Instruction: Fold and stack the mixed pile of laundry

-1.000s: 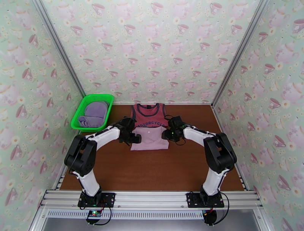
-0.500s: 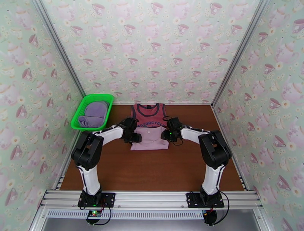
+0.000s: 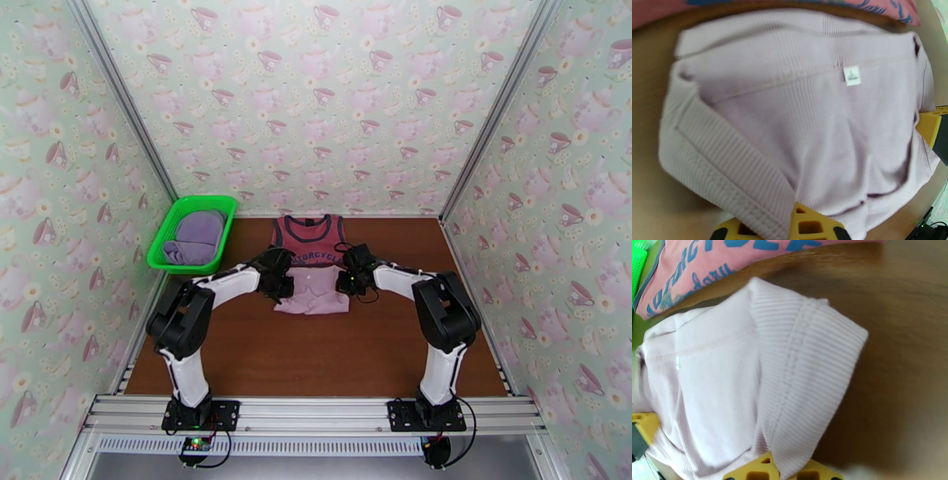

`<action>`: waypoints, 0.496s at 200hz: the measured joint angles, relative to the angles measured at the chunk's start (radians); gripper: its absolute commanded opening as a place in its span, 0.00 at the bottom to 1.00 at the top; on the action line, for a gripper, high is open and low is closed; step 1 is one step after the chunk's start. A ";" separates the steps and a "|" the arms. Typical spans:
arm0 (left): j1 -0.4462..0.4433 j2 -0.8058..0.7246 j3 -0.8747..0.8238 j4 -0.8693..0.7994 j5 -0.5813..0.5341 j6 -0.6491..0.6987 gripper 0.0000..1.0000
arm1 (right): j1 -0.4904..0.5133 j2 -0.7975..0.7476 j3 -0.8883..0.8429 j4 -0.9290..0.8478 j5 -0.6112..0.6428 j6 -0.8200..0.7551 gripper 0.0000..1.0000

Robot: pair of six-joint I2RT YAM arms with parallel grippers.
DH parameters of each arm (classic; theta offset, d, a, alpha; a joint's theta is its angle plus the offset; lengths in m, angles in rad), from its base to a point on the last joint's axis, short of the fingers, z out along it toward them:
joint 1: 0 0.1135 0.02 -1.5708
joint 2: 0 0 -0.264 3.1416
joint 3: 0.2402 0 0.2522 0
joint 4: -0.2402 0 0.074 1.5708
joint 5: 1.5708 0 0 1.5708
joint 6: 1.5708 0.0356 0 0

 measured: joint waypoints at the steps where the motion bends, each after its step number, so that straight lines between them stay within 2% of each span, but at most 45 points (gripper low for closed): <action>1: 0.000 -0.003 0.000 -0.002 -0.002 0.000 0.04 | 0.000 -0.002 0.002 -0.004 0.000 -0.001 0.00; 25: 0.000 -0.121 0.040 -0.072 -0.042 0.004 0.04 | 0.001 -0.079 0.114 -0.115 0.024 -0.042 0.00; 49: 0.004 -0.166 0.154 -0.131 -0.066 0.020 0.04 | 0.002 -0.115 0.275 -0.189 0.035 -0.079 0.00; 76: 0.028 -0.131 0.320 -0.176 -0.085 0.058 0.05 | -0.008 -0.079 0.477 -0.259 0.045 -0.122 0.00; 99: 0.061 -0.026 0.484 -0.190 -0.100 0.102 0.05 | -0.027 0.038 0.669 -0.302 0.044 -0.160 0.00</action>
